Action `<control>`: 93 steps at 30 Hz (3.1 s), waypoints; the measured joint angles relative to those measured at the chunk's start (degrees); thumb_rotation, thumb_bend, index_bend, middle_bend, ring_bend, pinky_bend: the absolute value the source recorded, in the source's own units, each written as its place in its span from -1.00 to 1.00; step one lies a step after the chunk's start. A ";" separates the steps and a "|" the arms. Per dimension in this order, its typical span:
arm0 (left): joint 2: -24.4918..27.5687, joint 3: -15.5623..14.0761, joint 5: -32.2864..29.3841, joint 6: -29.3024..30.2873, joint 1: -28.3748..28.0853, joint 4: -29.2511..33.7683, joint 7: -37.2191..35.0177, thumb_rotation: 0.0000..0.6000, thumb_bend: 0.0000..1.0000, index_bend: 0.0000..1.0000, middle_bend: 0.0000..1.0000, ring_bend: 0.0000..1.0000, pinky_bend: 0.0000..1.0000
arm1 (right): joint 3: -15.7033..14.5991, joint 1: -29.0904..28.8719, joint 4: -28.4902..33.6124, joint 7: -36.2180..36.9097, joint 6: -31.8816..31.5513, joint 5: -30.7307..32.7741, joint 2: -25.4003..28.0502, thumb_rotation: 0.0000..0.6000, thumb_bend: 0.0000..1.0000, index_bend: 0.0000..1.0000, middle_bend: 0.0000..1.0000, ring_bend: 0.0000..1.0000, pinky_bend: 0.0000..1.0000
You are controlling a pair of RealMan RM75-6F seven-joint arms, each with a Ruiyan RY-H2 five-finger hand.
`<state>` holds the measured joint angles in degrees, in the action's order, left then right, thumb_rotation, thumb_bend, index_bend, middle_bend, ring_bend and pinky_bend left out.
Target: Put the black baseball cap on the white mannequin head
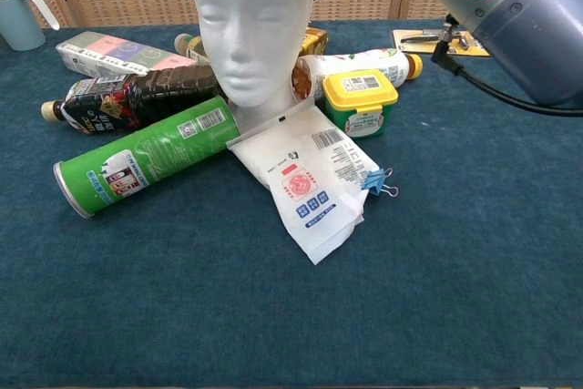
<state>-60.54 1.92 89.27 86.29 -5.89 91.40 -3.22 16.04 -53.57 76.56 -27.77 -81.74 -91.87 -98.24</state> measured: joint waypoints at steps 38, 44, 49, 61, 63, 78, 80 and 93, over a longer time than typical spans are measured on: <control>-0.09 -0.29 -0.19 0.90 0.78 -0.04 -0.09 1.00 -0.36 0.01 -0.20 -0.36 -0.38 | -3.46 4.56 11.59 0.46 5.19 -1.28 7.68 1.00 -0.34 -0.78 -0.38 -0.10 0.18; 0.10 -0.19 -0.60 0.85 0.88 0.26 0.38 1.00 -0.35 0.01 -0.20 -0.36 -0.38 | -6.04 7.19 13.30 2.22 4.55 -2.99 10.44 1.00 -0.34 -0.78 -0.37 -0.08 0.18; 0.12 0.09 -0.88 0.77 0.74 0.67 1.02 1.00 -0.36 0.01 -0.20 -0.36 -0.38 | -7.24 9.12 14.24 2.61 3.94 -3.70 12.83 1.00 -0.34 -0.77 -0.34 -0.07 0.18; 0.39 1.10 -3.53 -0.23 0.53 1.09 2.19 1.00 -0.36 0.01 -0.20 -0.37 -0.38 | -7.84 14.38 15.56 5.24 3.35 -0.04 19.04 1.00 -0.30 -0.76 -0.34 -0.08 0.18; 0.44 1.12 -3.75 -0.43 0.52 1.10 2.35 1.00 -0.36 0.01 -0.20 -0.37 -0.38 | -7.69 14.90 15.47 5.67 3.39 0.63 19.53 1.00 -0.26 -0.73 -0.33 -0.07 0.19; -0.46 0.64 -9.58 -2.66 2.25 -0.11 4.39 1.00 -0.35 0.02 -0.20 -0.37 -0.37 | -9.33 25.28 15.42 5.78 2.22 12.92 24.99 1.00 0.04 0.28 0.37 0.60 0.70; -1.08 0.62 -9.17 -1.79 2.55 -1.00 4.16 1.00 -0.34 0.07 -0.20 -0.37 -0.34 | -9.60 27.29 16.05 5.22 1.85 15.77 25.66 1.00 0.07 0.34 0.44 0.68 0.76; -5.63 -0.22 -0.60 6.86 4.64 -6.42 -1.45 1.00 -0.30 0.20 -0.12 -0.28 -0.19 | -11.39 37.65 17.51 7.47 -6.17 18.91 26.90 1.00 0.16 0.47 0.60 0.83 0.87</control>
<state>-66.17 1.70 88.67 93.15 -1.24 84.98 -4.67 4.65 -15.92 94.08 -20.30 -87.91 -72.96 -71.34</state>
